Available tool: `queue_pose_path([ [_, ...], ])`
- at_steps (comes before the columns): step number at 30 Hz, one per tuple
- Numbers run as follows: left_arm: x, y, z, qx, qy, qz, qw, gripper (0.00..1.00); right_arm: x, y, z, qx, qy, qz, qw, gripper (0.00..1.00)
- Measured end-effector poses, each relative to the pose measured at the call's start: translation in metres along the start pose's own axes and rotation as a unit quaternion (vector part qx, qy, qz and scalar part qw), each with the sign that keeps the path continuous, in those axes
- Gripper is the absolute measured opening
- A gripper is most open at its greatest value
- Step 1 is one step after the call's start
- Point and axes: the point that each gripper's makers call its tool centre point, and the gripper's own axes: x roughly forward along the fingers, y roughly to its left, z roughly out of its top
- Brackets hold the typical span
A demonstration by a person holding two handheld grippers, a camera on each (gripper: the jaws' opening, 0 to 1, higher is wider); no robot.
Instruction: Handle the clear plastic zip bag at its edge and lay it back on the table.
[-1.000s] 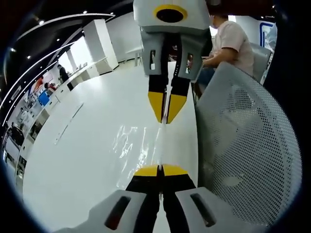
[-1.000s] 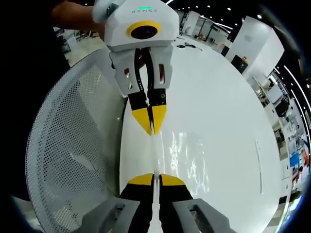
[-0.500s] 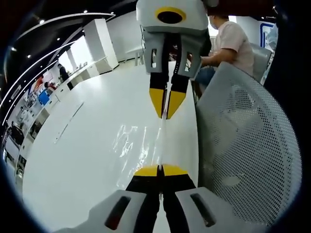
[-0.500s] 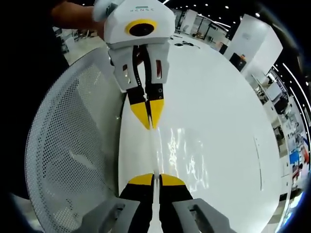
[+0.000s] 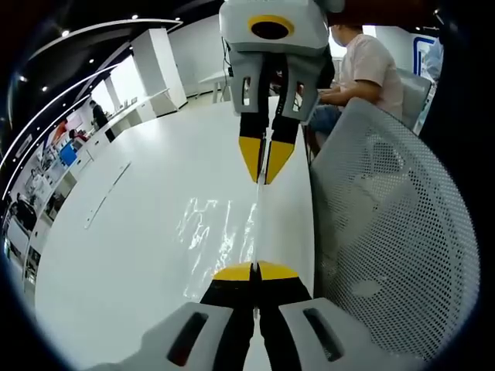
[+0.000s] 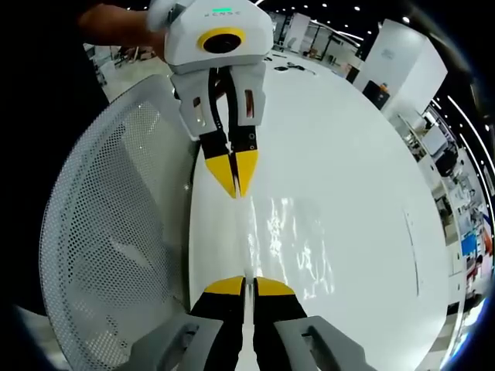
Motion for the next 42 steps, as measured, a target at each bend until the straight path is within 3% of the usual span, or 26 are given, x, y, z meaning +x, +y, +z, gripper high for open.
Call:
queue_pose_path([
  [42, 0.004, 0.0, -0.003, 0.005, 0.011, -0.003, 0.9999, 0.0, -0.005, 0.004, -0.025, 0.024, 0.015, -0.003, 0.9996, 0.0],
])
